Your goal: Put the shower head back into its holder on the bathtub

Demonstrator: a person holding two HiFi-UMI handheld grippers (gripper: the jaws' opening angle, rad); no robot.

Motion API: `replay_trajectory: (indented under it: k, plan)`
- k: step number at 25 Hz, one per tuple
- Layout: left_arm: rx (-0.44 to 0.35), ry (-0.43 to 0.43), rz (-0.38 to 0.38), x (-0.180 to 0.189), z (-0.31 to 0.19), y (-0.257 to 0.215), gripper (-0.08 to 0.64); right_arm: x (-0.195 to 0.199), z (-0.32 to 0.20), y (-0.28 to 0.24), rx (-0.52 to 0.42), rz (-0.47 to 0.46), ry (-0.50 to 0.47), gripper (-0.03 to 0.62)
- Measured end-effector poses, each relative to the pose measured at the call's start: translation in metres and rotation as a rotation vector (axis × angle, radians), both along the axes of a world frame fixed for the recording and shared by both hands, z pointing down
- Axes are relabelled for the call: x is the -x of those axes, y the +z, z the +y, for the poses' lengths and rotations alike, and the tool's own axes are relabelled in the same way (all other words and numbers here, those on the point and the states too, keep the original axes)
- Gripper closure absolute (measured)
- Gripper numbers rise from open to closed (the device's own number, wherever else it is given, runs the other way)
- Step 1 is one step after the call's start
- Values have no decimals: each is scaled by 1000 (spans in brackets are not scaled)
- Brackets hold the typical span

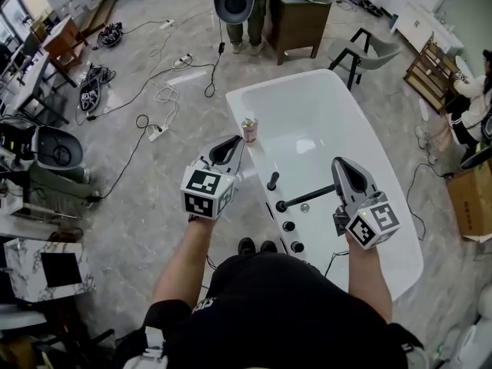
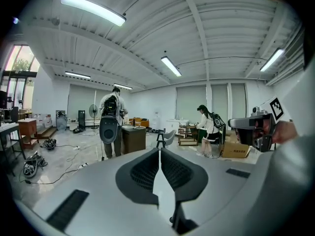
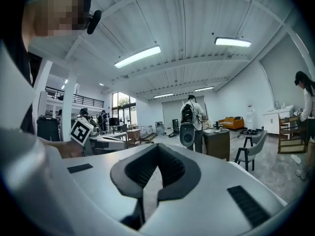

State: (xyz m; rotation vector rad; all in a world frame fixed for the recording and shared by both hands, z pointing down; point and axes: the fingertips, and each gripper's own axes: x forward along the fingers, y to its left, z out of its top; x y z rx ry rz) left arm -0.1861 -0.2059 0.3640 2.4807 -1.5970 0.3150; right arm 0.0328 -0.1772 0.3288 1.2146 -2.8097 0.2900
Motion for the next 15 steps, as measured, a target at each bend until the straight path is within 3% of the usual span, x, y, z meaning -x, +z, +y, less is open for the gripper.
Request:
replay_trajectory:
  k: [4, 15]
  plan:
    - [25, 48, 58, -9, 5, -3, 535, 0, 0, 3, -8, -8, -22, 580]
    - [-59, 40, -39, -13, 17, -8, 543, 3, 13, 5, -8, -15, -42, 580]
